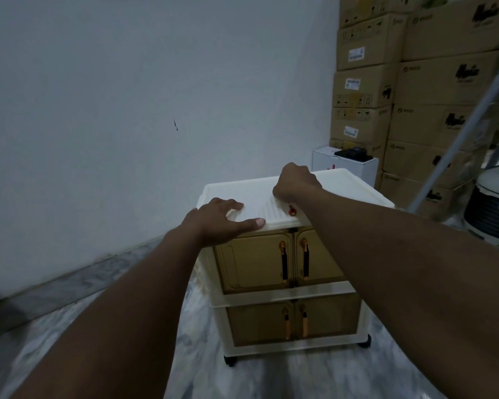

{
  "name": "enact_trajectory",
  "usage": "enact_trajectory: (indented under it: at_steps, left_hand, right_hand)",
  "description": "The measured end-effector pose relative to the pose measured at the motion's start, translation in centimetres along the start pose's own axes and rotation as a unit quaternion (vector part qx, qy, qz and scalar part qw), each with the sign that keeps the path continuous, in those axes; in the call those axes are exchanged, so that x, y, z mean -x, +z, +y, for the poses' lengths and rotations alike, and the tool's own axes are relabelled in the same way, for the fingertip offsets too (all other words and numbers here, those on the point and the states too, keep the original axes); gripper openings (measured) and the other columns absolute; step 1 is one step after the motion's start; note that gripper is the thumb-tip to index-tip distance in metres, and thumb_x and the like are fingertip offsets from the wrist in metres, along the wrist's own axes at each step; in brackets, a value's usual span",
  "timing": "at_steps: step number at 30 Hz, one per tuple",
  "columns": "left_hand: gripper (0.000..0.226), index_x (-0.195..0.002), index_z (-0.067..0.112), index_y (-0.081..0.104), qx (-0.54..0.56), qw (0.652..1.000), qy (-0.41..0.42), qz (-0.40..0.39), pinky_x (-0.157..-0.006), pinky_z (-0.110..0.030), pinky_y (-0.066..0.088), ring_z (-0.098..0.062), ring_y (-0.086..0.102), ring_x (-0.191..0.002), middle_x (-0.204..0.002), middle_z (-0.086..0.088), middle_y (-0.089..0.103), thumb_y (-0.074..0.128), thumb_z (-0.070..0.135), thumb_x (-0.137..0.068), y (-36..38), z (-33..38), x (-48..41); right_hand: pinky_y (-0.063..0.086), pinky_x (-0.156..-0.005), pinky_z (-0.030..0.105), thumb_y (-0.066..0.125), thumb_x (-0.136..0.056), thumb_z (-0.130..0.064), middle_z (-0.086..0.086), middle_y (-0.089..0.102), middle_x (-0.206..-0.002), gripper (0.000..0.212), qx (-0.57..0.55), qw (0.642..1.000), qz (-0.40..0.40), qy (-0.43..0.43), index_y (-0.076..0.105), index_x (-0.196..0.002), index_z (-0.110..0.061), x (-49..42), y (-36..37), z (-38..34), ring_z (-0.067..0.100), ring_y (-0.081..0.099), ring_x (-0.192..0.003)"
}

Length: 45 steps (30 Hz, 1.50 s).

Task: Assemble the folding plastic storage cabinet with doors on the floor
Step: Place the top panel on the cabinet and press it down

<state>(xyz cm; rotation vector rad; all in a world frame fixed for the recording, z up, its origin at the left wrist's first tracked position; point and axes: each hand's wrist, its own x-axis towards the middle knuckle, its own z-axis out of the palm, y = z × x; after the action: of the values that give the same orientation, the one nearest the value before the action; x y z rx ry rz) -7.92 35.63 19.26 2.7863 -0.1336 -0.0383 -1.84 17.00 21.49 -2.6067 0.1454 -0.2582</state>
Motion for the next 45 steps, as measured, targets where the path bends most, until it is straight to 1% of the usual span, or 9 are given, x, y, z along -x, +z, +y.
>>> enact_trajectory:
  at_steps: [4,8,11,14,17,20,29,35,45]
  left_hand:
    - [0.092,-0.141,0.037,0.049,0.070,0.998,0.003,0.003,-0.114,-0.046,0.030,-0.025,0.038,-0.141,-0.158,0.001,0.035,0.052,0.088,-0.065,-0.3,0.0,0.2]
    - [0.070,-0.136,0.027,0.056,0.219,0.967,-0.014,0.132,-0.101,-0.035,0.039,-0.023,0.053,-0.126,-0.143,-0.005,0.054,0.059,0.070,-0.081,-0.7,-1.1,0.4]
    - [0.074,-0.149,0.024,0.040,0.232,0.954,-0.065,0.176,-0.111,-0.041,0.034,-0.030,0.042,-0.138,-0.154,-0.010,0.040,0.059,0.061,-0.087,-0.6,-2.2,0.0]
    - [0.082,-0.156,0.022,0.024,0.239,0.957,-0.086,0.140,-0.115,-0.044,0.027,-0.032,0.029,-0.146,-0.162,-0.010,0.024,0.058,0.057,-0.090,0.1,-2.1,-0.2]
    - [0.075,-0.156,0.020,0.026,0.206,0.968,-0.085,0.119,-0.117,-0.042,0.024,-0.030,0.027,-0.147,-0.163,-0.008,0.026,0.054,0.053,-0.094,0.8,-1.9,-0.2]
    - [0.069,-0.155,0.017,0.031,0.151,0.979,-0.090,0.104,-0.117,-0.042,0.024,-0.031,0.028,-0.147,-0.162,-0.009,0.027,0.048,0.052,-0.098,0.8,-2.0,-0.2]
    - [0.065,-0.154,0.019,0.033,0.151,0.978,-0.102,0.103,-0.118,-0.041,0.022,-0.032,0.028,-0.147,-0.162,-0.010,0.027,0.046,0.051,-0.099,-0.3,-4.8,1.3]
    - [0.066,-0.155,0.019,0.032,0.126,0.975,-0.141,0.117,-0.118,-0.040,0.021,-0.032,0.027,-0.148,-0.162,-0.012,0.026,0.044,0.052,-0.099,-1.9,-8.7,3.9]
    - [0.065,-0.154,0.018,0.033,0.102,0.958,-0.221,0.151,-0.118,-0.042,0.022,-0.033,0.029,-0.147,-0.161,-0.013,0.029,0.043,0.052,-0.100,-5.0,-16.8,10.1]
  right_hand:
    - [0.043,-0.070,0.032,0.063,-0.087,-0.026,0.008,0.053,-0.099,0.021,-0.002,1.000,0.016,-0.012,0.053,-0.100,-0.013,0.2,-0.9,0.9,0.029,0.057,-0.090]
    - [0.052,-0.082,0.040,0.053,-0.083,-0.047,0.015,0.063,-0.106,0.043,0.029,0.998,0.058,-0.013,0.059,-0.102,-0.009,-0.8,-4.5,5.5,0.037,0.060,-0.103]
    - [0.053,-0.085,0.044,0.045,-0.079,-0.063,0.015,0.064,-0.102,0.068,0.087,0.995,0.039,0.014,0.064,-0.106,-0.005,-1.6,-6.9,10.5,0.037,0.061,-0.098]
    - [0.046,-0.100,0.044,0.048,-0.092,-0.062,0.019,0.055,-0.137,0.073,0.083,0.996,0.020,0.033,0.054,-0.134,-0.003,0.4,-8.2,13.4,0.036,0.054,-0.121]
    - [0.041,-0.101,0.041,0.050,-0.097,-0.051,0.018,0.038,-0.153,0.070,0.005,0.998,-0.033,0.053,0.038,-0.148,-0.004,2.1,-7.2,14.7,0.036,0.043,-0.133]
    - [0.045,-0.098,0.045,0.049,-0.099,-0.045,0.015,0.031,-0.156,0.068,-0.077,0.994,-0.023,0.071,0.028,-0.153,-0.010,2.6,-5.9,15.0,0.036,0.040,-0.134]
    - [0.046,-0.101,0.056,0.049,-0.094,-0.051,0.014,0.034,-0.154,0.072,-0.078,0.994,-0.040,0.060,0.027,-0.153,-0.017,1.5,-4.0,12.8,0.038,0.041,-0.133]
    - [0.042,-0.101,0.045,0.048,-0.097,-0.047,0.014,0.035,-0.154,0.067,-0.066,0.997,-0.041,0.012,0.030,-0.152,-0.014,1.2,-1.4,8.3,0.036,0.038,-0.136]
    - [0.053,-0.090,0.054,0.053,-0.089,-0.051,0.015,0.051,-0.133,0.061,-0.129,0.985,-0.105,-0.054,0.034,-0.139,-0.021,3.1,3.4,-1.2,0.037,0.055,-0.112]
